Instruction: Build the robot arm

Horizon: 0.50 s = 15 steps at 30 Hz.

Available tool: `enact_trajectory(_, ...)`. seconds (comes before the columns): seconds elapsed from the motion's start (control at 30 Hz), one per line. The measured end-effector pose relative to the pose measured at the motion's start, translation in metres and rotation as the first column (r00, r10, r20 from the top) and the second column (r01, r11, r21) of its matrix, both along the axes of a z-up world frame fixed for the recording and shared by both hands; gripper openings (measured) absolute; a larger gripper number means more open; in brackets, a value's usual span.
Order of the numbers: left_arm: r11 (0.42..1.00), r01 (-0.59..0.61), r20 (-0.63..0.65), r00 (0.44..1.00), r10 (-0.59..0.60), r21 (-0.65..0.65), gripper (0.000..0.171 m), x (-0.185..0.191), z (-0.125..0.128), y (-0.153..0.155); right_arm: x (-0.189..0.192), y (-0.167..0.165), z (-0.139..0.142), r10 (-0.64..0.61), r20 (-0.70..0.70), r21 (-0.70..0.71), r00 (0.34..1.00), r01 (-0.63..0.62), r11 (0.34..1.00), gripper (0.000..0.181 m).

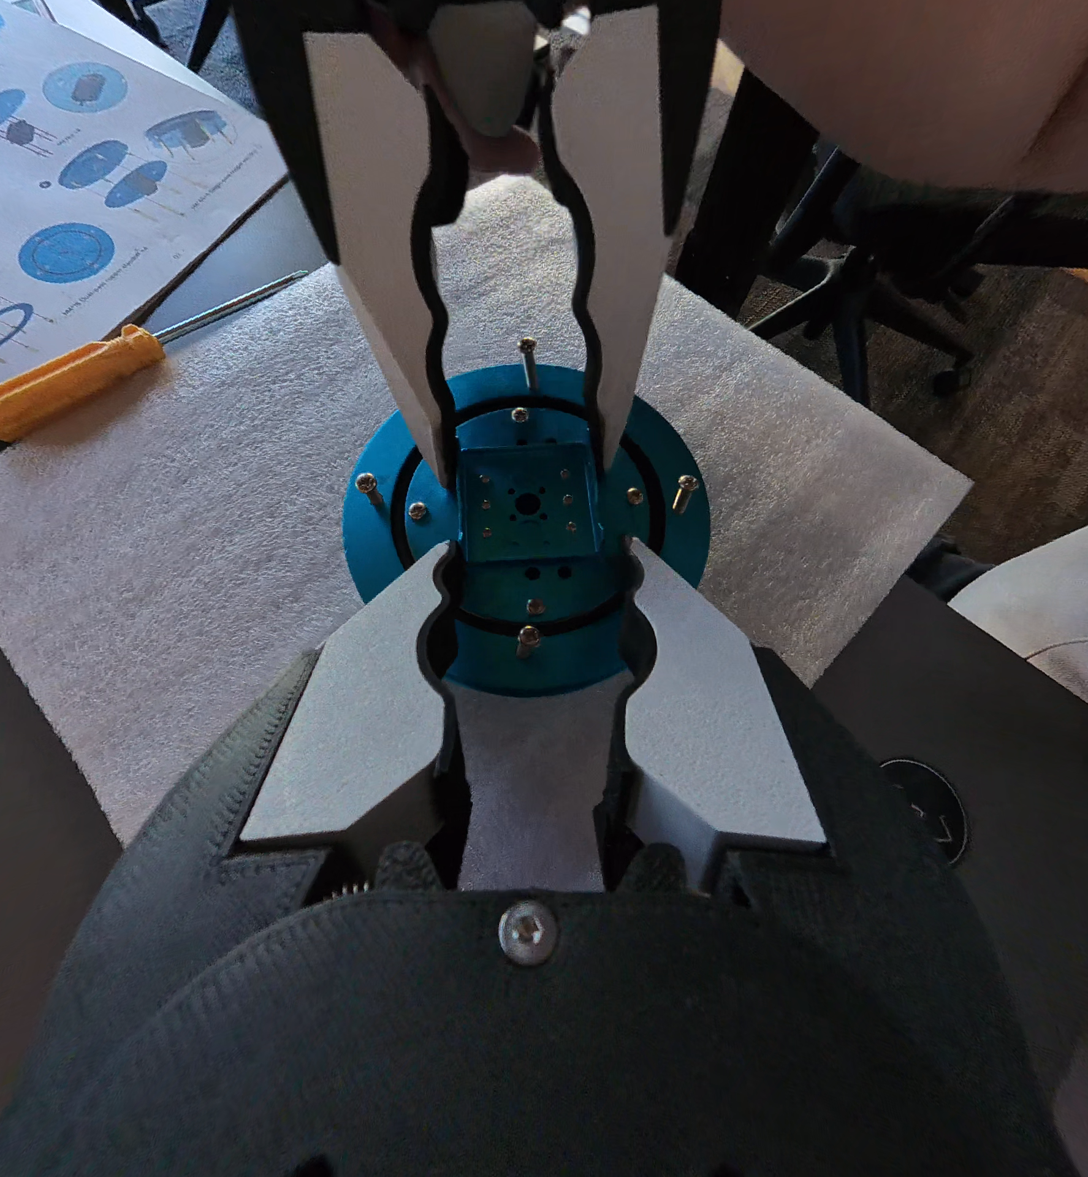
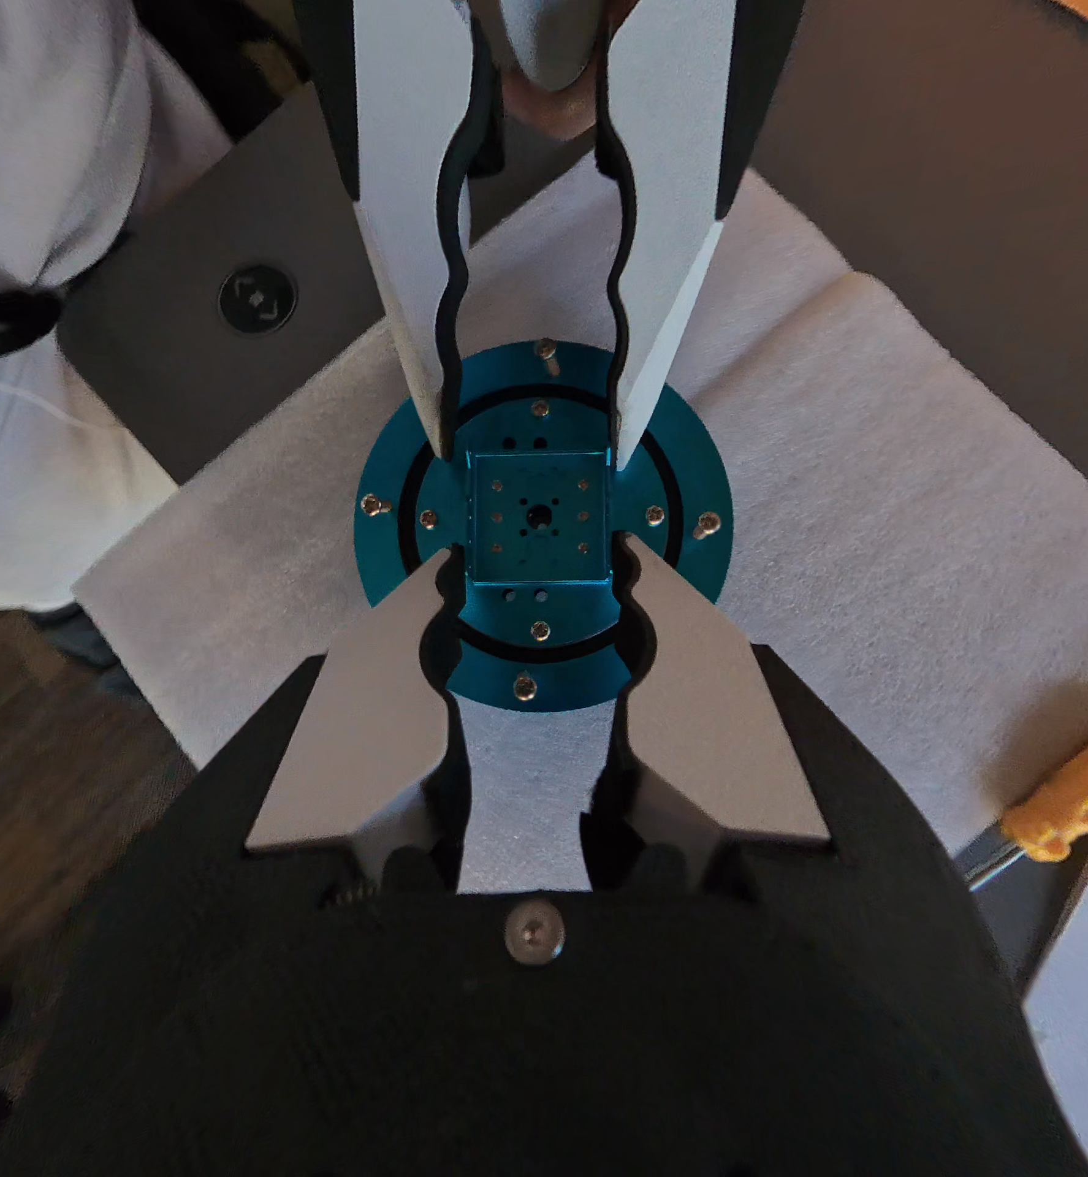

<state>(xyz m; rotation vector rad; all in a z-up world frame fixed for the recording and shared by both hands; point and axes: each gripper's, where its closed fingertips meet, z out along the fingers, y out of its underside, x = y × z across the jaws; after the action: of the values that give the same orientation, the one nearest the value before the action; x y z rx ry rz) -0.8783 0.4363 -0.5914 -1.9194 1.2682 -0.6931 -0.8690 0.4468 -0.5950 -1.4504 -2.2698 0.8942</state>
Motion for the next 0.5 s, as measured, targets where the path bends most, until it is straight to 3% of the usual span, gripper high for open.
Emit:
enact_trajectory(0.23,0.998,-0.054,-0.014,0.998,0.055,0.013,0.049,-0.0008,-0.0004,-0.0029,0.0016,0.0046,0.0003,0.162,0.151,0.026,0.975,-0.168,0.986,0.046)
enact_trajectory(0.5,0.998,-0.069,-0.013,0.998,0.069,0.008,0.05,-0.002,0.0,-0.0083,0.0041,0.0091,0.0002,0.1,0.164,0.03,0.981,-0.106,0.994,0.047)
